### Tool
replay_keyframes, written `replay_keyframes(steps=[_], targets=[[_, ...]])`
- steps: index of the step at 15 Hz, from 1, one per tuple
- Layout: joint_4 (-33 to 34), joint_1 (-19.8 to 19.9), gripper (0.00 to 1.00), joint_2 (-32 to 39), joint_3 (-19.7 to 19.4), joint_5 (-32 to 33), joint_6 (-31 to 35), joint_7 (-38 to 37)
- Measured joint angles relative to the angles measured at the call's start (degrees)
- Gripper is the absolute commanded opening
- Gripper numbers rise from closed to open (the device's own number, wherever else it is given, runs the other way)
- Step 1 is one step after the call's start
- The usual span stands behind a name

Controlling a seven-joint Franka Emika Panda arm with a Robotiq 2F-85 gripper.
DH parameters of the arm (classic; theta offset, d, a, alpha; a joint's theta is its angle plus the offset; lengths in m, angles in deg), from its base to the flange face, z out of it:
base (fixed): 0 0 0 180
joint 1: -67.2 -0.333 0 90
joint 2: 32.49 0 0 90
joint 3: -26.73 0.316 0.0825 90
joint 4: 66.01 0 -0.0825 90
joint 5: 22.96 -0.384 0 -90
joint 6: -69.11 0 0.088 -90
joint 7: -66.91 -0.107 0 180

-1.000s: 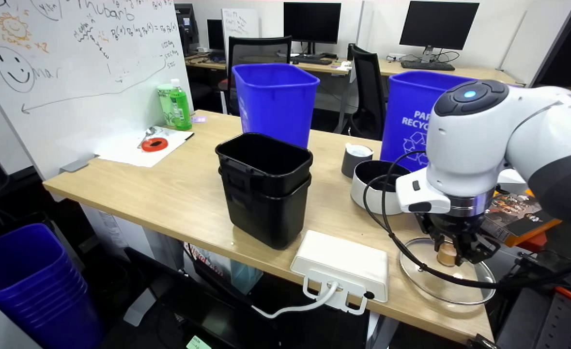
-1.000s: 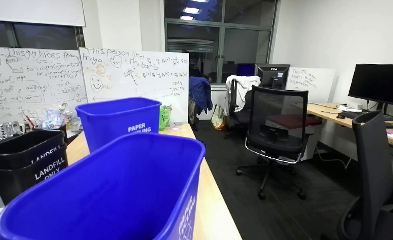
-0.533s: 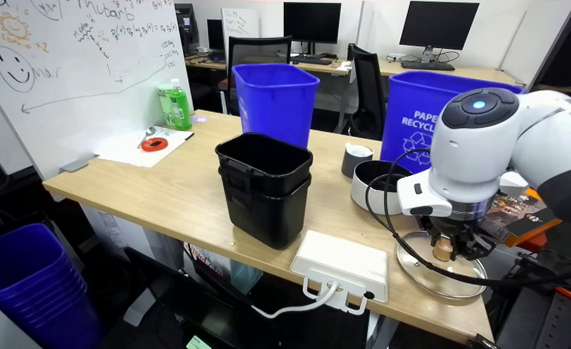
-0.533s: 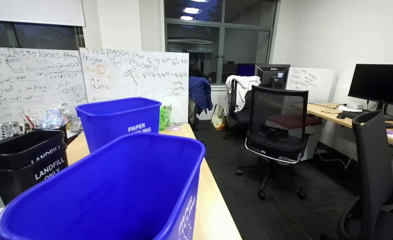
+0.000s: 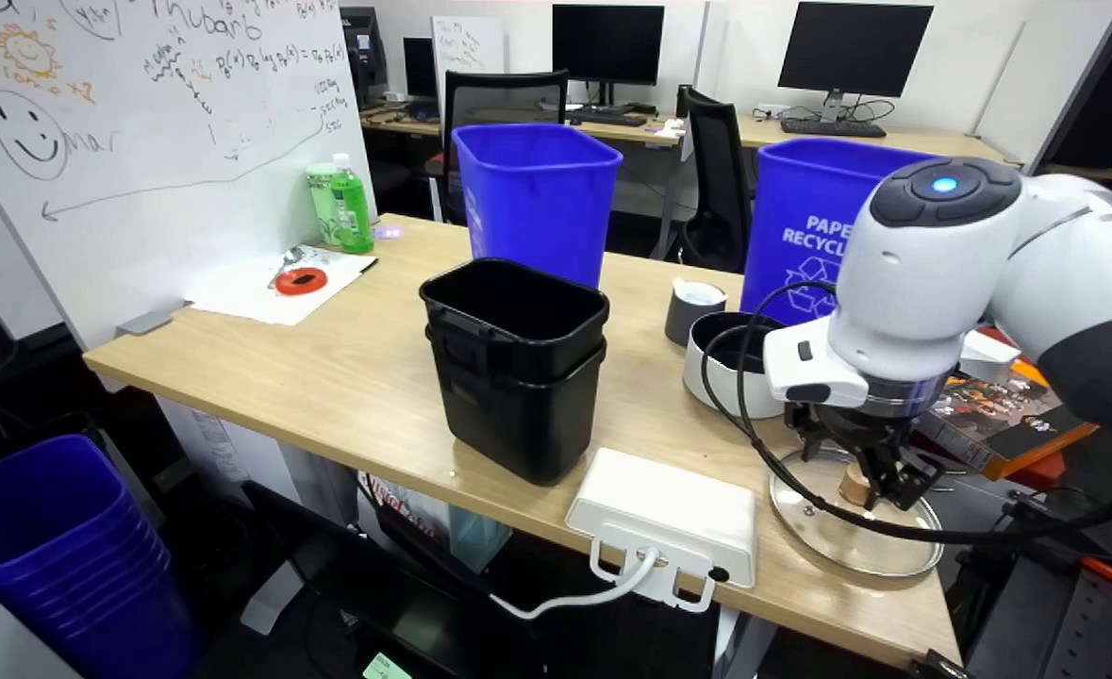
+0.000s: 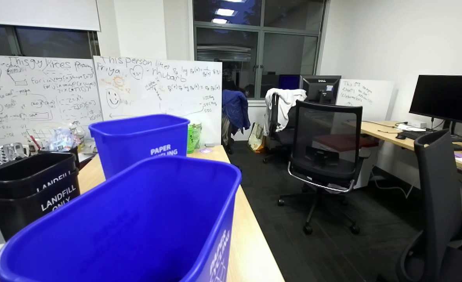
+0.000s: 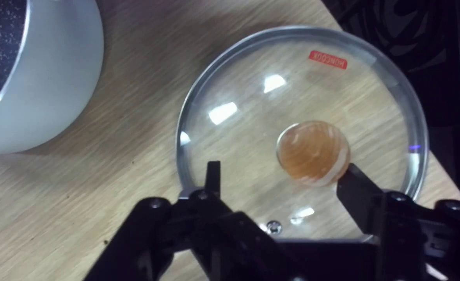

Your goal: Uncover the pot and put the lid on the table

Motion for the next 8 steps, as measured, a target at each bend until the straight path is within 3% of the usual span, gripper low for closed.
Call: replay_keyframes(steps=[5, 8], targets=[[1.2, 3.0, 1.00, -0.7, 2.4, -19.9, 4.2, 16.8], [1.2, 4.2, 1.00, 0.4, 3.3, -20.9, 5.1, 17.6]])
